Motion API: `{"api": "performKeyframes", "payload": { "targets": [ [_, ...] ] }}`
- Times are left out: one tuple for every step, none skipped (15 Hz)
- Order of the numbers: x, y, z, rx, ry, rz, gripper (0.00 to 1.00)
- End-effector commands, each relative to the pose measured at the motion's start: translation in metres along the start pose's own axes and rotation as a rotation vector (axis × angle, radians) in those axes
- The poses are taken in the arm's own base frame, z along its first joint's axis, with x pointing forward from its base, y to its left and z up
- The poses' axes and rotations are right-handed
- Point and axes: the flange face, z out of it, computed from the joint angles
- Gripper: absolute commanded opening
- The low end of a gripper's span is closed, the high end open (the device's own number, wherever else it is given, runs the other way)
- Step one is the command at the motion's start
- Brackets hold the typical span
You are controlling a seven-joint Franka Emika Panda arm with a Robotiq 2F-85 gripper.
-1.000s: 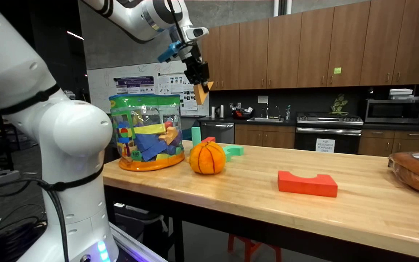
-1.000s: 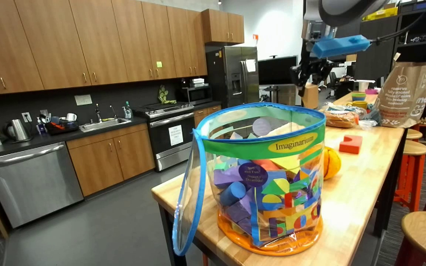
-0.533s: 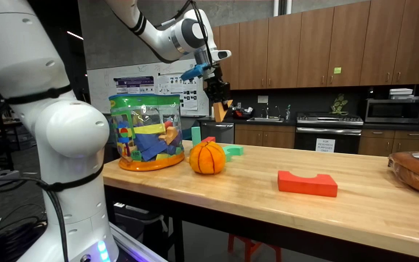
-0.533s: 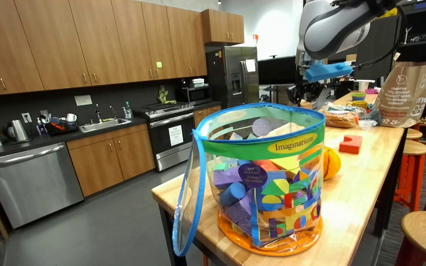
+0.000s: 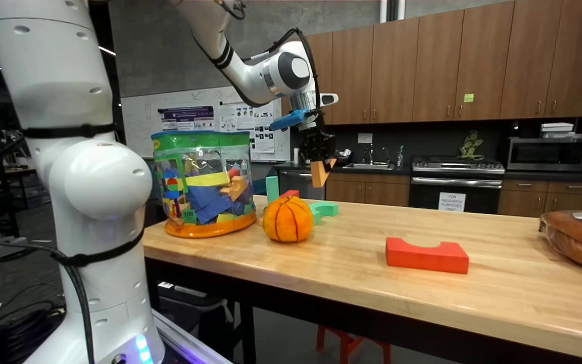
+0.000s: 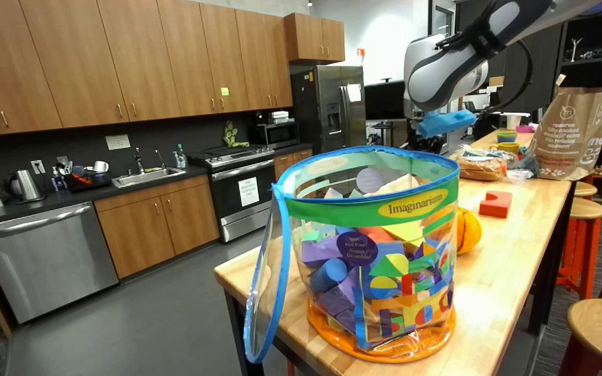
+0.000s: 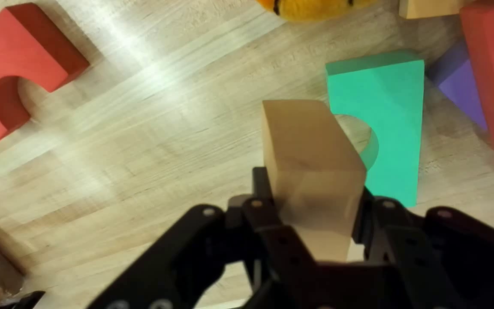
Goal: Remove the yellow block from the toy bag
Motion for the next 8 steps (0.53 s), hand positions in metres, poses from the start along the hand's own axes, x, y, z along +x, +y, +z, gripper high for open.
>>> {"api": "performKeyframes", "payload": {
  "targets": [
    [0.014, -0.005, 0.021, -0.012, -0.068, -0.067, 0.17],
    [0.013, -0.008, 0.028, -0.011, -0.095, -0.085, 0.17],
    [0.013, -0.009, 0.032, -0.014, -0.115, -0.1, 0.17],
    [0.012, -0.012, 0.037, -0.018, -0.135, -0.113, 0.17],
    [0.011, -0.014, 0.041, -0.021, -0.152, -0.128, 0.17],
    [0.01, -0.016, 0.044, -0.024, -0.168, -0.137, 0.17],
    [0.009, -0.019, 0.047, -0.026, -0.184, -0.148, 0.17],
    [0.01, -0.018, 0.047, -0.027, -0.195, -0.153, 0.17]
  ]
}}
